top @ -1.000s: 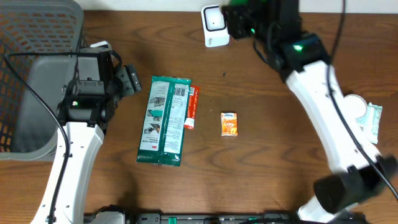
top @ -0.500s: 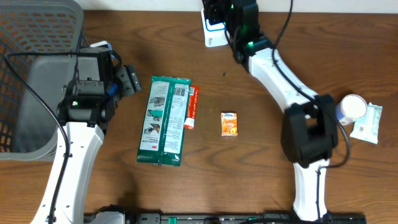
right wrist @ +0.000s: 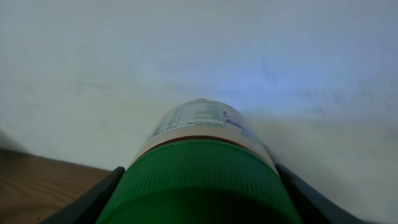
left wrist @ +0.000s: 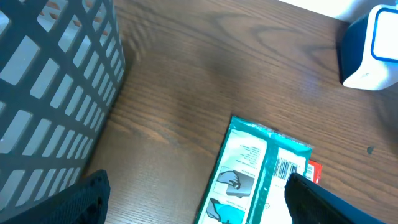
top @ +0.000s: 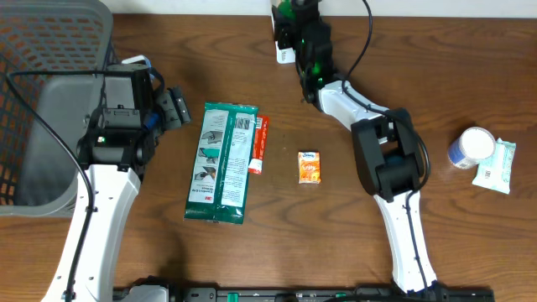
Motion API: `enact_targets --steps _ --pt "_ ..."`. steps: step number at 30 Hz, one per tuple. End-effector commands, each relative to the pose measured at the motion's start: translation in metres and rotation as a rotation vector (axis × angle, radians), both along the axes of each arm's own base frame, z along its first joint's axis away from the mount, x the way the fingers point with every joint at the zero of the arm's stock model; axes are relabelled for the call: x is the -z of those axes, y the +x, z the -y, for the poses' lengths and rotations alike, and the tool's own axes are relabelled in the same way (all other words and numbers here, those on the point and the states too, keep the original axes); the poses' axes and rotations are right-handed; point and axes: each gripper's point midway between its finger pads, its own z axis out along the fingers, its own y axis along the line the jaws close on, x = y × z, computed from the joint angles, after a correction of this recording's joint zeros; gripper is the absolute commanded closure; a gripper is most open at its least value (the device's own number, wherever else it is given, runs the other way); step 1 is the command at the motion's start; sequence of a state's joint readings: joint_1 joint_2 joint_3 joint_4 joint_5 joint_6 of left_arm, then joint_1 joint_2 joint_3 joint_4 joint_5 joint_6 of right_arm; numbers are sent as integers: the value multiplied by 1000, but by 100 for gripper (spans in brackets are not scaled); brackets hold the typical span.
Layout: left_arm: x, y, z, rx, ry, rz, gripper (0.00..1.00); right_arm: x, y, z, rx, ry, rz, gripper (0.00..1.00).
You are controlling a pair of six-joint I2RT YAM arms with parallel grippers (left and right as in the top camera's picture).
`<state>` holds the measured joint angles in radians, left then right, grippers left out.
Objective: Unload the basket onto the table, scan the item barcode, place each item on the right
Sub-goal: 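Hold the jar's side in front of the white scanner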
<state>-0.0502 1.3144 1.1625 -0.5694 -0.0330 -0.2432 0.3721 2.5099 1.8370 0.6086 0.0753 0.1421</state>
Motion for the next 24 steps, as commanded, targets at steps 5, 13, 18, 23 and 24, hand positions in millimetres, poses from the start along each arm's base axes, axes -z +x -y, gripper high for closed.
enact_targets --steps 5,13,18,23,24 --pt "-2 -1 -3 -15 5 7 14 0 9 21 58 21 1 99" --pt "-2 -1 -3 -15 5 7 14 27 6 20 48 -17 -101 99" --pt "-2 -1 -3 -15 5 7 14 28 5 17 44 -19 -105 99" --pt "-2 -1 -3 -15 5 7 14 16 6 15 41 -2 -63 99" --pt "-2 -1 -3 -15 5 7 14 14 6 15 40 1 -55 99"
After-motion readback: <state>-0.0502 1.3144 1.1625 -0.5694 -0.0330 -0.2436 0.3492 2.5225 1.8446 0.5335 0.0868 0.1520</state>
